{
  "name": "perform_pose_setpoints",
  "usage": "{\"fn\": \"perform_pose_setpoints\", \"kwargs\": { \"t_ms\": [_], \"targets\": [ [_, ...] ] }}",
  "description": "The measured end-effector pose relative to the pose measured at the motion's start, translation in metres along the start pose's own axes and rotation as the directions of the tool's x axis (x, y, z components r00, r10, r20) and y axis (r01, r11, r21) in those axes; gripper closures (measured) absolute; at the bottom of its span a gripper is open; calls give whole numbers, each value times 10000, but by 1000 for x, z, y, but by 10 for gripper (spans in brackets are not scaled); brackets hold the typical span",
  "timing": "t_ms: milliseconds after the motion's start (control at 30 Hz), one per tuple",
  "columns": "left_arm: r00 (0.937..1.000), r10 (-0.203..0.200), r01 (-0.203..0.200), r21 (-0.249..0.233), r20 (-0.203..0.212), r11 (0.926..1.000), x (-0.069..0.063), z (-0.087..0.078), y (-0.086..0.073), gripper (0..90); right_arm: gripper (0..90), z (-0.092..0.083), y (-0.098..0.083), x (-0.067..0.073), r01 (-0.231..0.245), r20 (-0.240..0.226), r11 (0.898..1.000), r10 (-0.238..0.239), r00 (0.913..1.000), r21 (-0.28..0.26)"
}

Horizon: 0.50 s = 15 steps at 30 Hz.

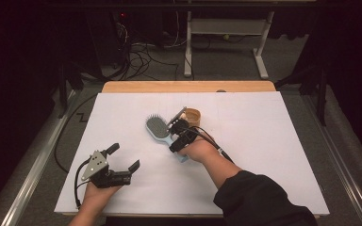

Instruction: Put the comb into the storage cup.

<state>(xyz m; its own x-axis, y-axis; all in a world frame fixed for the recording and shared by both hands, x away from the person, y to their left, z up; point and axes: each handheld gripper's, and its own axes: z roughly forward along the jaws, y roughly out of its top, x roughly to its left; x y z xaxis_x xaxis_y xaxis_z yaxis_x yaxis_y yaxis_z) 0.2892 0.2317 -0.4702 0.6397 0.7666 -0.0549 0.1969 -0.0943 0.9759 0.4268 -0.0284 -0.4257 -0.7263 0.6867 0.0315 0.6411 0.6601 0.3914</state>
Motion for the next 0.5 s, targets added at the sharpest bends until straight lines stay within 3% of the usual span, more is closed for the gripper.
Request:
{"fn": "perform_pose_setpoints", "kwargs": {
  "t_ms": [200, 400, 500],
  "targets": [
    [10000, 9, -9, -5, 39, 10000, 0, -1, 0, 14, 565, 15, 15, 7, -25, 93, 9999, 24, 10000, 109],
    [10000, -16, 16, -2, 36, 10000, 1, -2, 0, 15, 605, 26, 23, 10, 374, 558, 9988, -391, 9977, 312],
    [10000, -18, 18, -46, 25, 10000, 0, -3, 0, 15, 605, 28, 25, 12, 217, 675, 9986, -249, 9974, 487]
  ]
}}
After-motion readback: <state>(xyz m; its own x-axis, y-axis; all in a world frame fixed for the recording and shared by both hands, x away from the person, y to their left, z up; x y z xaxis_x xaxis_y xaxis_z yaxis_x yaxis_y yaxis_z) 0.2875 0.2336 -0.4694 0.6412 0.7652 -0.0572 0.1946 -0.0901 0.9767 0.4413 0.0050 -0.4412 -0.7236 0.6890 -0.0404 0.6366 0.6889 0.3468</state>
